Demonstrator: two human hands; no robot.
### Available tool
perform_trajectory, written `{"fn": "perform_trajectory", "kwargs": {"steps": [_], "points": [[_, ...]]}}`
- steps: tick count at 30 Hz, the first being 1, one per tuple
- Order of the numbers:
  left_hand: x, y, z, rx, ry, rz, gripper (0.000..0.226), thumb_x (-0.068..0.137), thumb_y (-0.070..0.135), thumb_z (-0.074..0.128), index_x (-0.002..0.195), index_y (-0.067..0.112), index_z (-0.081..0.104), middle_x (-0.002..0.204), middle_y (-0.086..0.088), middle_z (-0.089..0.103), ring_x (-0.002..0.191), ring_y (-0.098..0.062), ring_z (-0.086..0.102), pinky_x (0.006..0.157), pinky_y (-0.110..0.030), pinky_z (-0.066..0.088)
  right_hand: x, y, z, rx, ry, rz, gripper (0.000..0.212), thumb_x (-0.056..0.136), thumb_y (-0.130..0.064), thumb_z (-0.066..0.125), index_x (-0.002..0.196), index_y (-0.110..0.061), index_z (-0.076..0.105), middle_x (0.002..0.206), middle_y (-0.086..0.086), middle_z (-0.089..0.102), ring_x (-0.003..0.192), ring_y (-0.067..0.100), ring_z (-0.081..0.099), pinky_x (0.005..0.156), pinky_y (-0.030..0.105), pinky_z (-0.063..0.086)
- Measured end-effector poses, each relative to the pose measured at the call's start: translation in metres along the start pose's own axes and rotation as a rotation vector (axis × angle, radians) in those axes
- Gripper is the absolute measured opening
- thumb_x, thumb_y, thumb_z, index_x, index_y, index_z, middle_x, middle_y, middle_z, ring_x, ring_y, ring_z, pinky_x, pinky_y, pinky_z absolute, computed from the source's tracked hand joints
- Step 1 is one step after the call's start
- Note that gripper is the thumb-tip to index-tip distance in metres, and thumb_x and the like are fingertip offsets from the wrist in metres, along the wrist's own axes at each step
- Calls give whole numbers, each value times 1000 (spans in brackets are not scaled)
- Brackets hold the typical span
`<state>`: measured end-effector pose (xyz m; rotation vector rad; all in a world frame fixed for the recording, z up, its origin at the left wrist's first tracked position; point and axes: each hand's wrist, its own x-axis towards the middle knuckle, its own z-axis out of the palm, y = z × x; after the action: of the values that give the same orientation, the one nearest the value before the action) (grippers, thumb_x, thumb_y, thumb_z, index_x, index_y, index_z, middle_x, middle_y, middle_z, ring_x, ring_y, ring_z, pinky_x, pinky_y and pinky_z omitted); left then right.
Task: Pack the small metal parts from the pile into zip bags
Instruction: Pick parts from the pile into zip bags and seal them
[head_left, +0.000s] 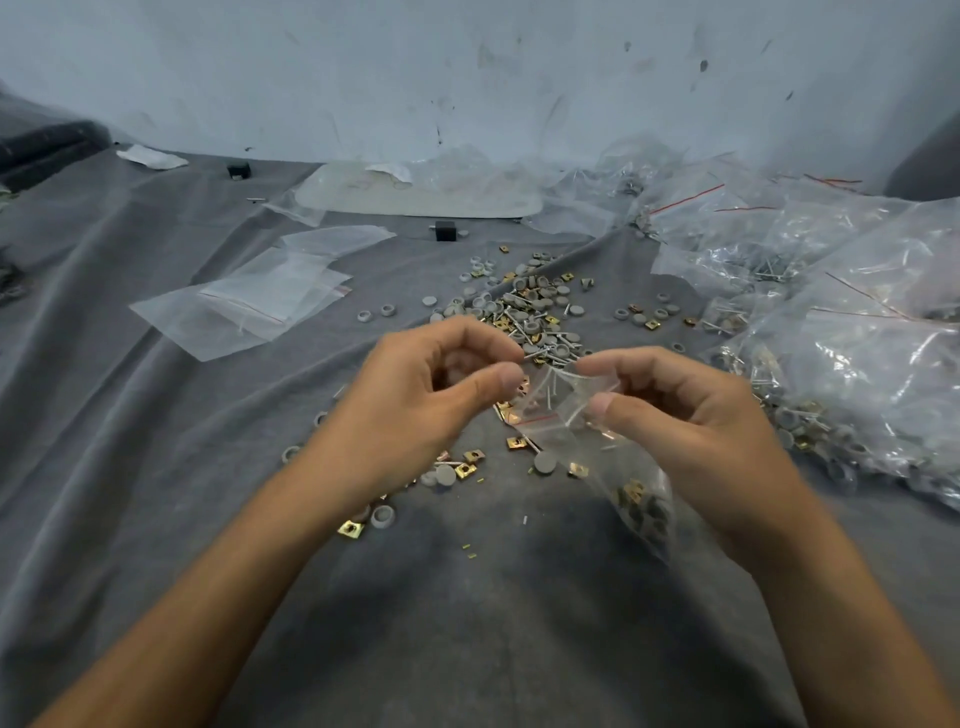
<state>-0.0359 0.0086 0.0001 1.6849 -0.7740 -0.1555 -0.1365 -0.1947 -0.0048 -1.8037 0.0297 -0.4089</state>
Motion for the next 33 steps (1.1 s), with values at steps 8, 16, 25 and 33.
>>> {"fn": "perform_trajectory", "kwargs": {"steps": [8, 16, 25, 33], "points": [[1, -2, -55, 328, 109, -82, 12, 94, 22, 64, 99, 32, 69, 86, -1, 72, 81, -25, 68, 74, -40, 58, 4, -1, -19, 141, 70, -72, 18, 87, -23, 68, 100, -25, 79, 85, -11, 71, 79, 1, 62, 72, 12, 49], [-10, -16, -79, 861, -110, -357, 9, 92, 36, 70, 83, 34, 69, 69, 18, 67, 65, 3, 60, 62, -26, 45, 7, 4, -22, 168, 203, -99, 20, 92, -14, 66, 100, -27, 79, 90, -6, 73, 89, 9, 63, 78, 18, 51], [-14, -31, -59, 1190, -147, -431, 24, 87, 59, 65, 77, 37, 65, 86, 17, 67, 84, -8, 61, 64, -31, 47, 7, 6, -21, 166, 201, -96, 24, 94, -9, 65, 100, -28, 80, 89, -7, 74, 89, 11, 64, 77, 19, 52], [-14, -31, -48, 1264, -138, -404, 29, 92, 58, 59, 92, 31, 70, 92, 10, 68, 83, -13, 62, 57, -29, 42, 7, 8, -19, 180, 163, -92, 20, 91, -17, 68, 103, -28, 80, 92, -6, 74, 90, 9, 65, 79, 19, 53]]}}
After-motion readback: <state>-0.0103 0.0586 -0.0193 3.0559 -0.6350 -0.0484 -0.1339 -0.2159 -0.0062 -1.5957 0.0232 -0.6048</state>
